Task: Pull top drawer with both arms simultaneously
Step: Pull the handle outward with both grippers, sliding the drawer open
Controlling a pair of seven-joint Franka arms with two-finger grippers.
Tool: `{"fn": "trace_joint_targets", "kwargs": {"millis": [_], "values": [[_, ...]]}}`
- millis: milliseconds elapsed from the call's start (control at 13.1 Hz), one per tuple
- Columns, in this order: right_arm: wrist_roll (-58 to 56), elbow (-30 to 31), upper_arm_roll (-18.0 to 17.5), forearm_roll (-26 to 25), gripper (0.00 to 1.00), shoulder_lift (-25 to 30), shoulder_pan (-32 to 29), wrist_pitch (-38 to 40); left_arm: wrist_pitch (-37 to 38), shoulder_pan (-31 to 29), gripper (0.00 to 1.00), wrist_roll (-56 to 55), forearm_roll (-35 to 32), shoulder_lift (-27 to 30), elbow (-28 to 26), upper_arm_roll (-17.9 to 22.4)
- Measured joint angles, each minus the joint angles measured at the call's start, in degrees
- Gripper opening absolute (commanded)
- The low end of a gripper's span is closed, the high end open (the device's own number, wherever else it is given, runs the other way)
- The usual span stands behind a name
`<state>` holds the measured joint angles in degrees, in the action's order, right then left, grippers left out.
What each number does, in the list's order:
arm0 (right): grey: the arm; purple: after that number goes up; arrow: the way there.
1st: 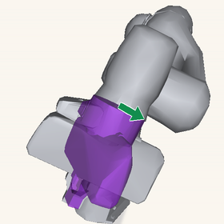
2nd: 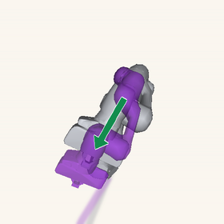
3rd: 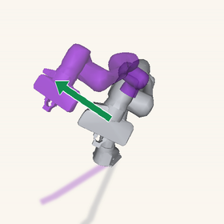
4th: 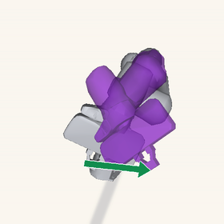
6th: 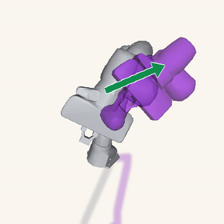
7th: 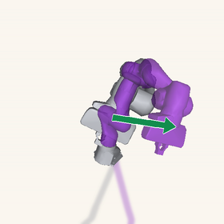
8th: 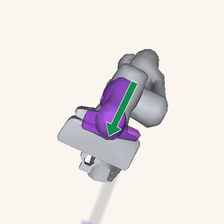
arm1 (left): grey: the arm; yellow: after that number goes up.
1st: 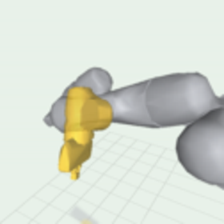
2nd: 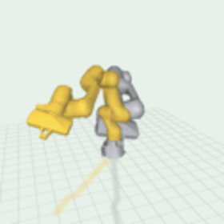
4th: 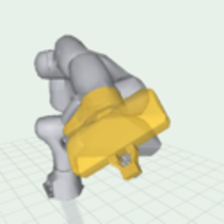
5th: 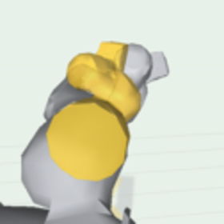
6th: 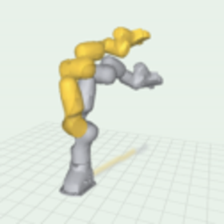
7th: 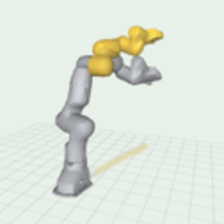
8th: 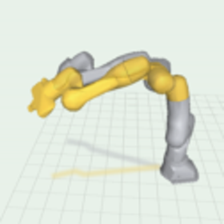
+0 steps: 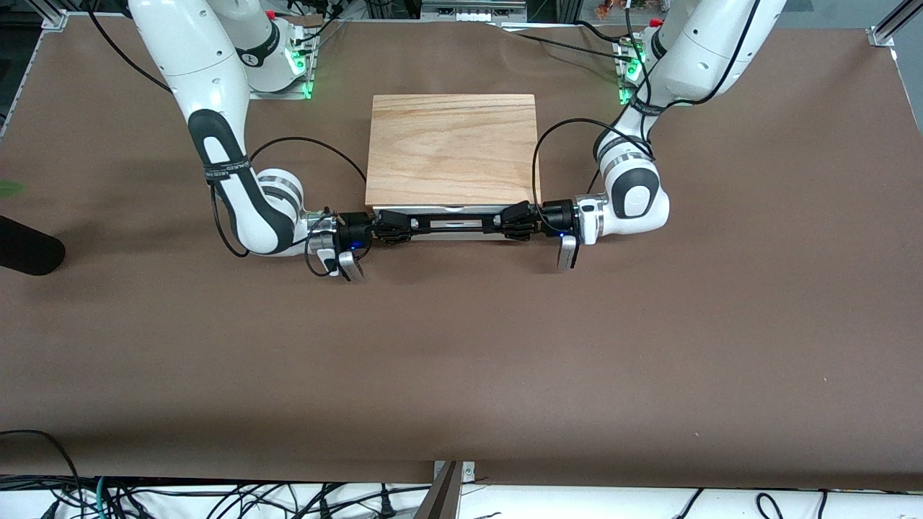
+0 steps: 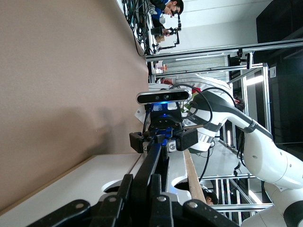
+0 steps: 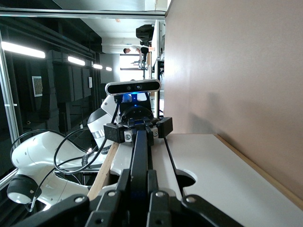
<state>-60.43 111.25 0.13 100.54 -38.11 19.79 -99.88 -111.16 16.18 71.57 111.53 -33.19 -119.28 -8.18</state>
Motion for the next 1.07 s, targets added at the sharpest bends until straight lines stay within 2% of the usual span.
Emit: {"fn": "trace_joint_targets", "kwargs": {"millis": [1067], "values": [[6.73, -10.36, 0.91, -3.51, 0.05, -5.48, -0.48, 1.43, 1.33, -1.15, 0.00, -1.33, 0.08, -4.10, 5.64, 0.55]]}}
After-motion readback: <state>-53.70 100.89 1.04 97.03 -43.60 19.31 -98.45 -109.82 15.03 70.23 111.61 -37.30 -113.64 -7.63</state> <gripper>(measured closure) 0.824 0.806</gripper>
